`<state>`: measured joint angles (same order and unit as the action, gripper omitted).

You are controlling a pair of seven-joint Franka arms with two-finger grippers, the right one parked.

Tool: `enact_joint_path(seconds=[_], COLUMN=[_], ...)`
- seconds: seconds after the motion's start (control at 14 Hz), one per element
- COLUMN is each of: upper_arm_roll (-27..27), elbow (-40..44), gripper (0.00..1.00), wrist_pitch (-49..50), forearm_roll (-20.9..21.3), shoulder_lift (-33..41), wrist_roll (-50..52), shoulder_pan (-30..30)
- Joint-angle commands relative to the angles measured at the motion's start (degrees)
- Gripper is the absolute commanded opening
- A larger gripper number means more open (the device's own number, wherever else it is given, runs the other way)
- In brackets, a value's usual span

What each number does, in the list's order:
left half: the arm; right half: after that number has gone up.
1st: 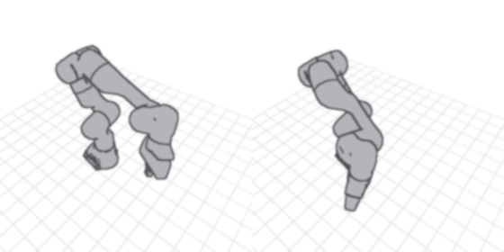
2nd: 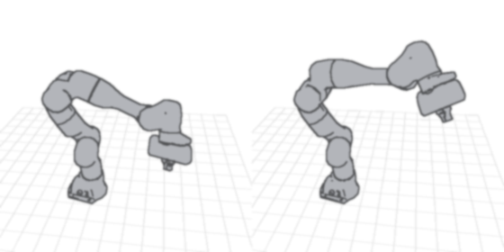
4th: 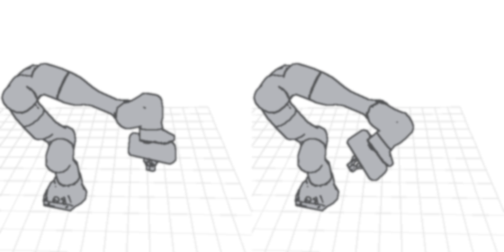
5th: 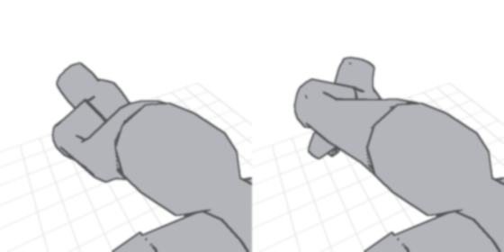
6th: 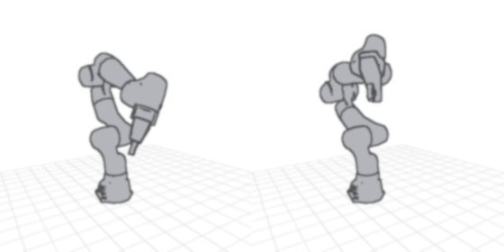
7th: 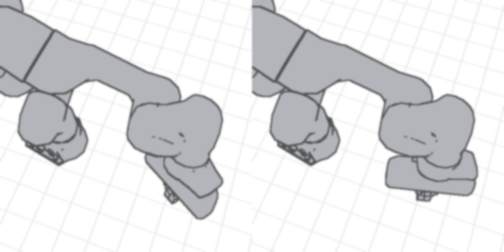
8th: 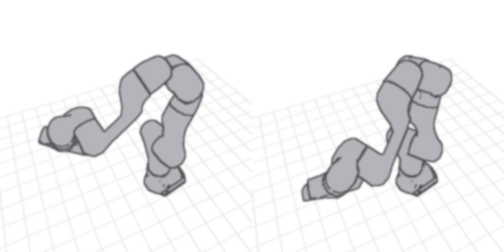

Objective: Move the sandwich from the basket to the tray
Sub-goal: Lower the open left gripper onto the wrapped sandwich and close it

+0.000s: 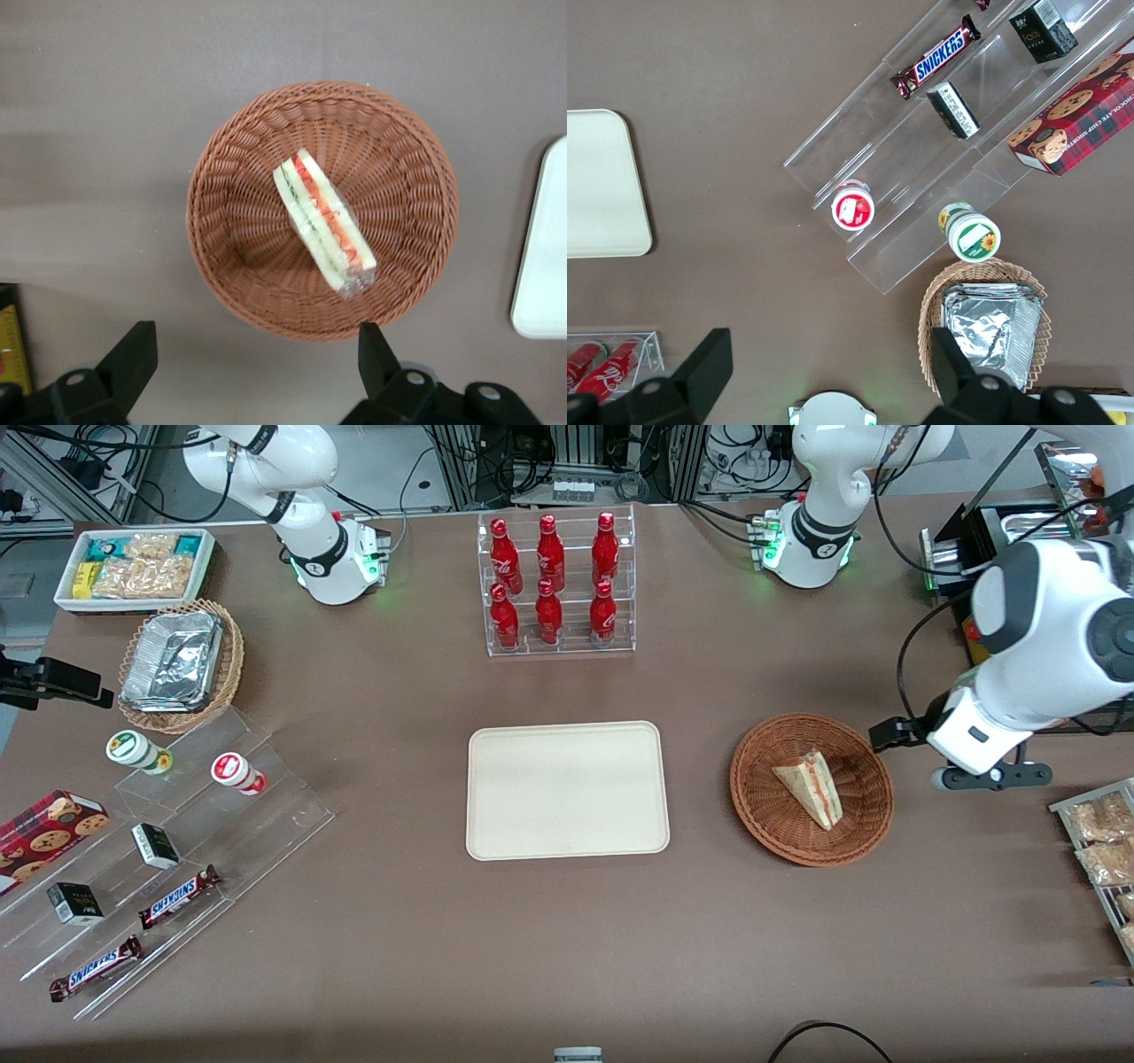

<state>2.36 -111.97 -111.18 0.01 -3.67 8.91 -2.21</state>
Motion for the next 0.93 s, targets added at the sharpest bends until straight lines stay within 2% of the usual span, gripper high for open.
enact_joint_path(seconds=[0.0, 0.14, 0.57, 0.71, 0.86], upper_arm_roll=[1.06, 2.64, 5.37, 5.37, 5.37], elbow=[-12.71, -16.08, -17.84, -17.85, -18.02], gripper=[1.0, 1.0, 1.0, 1.0, 1.0], wrist_pitch=[-10.77, -16.25, -25.04, -27.59, -28.04], forearm_roll=[0.43, 0.43, 0.43, 0.43, 0.6], shoulder_lift=[6.82, 6.92, 2.45, 0.16, -1.34], wrist_roll=[7.14, 14.52, 35.18, 42.73, 44.44], shoulder_pan=[-0.25, -0.34, -0.42, -2.26, -2.62])
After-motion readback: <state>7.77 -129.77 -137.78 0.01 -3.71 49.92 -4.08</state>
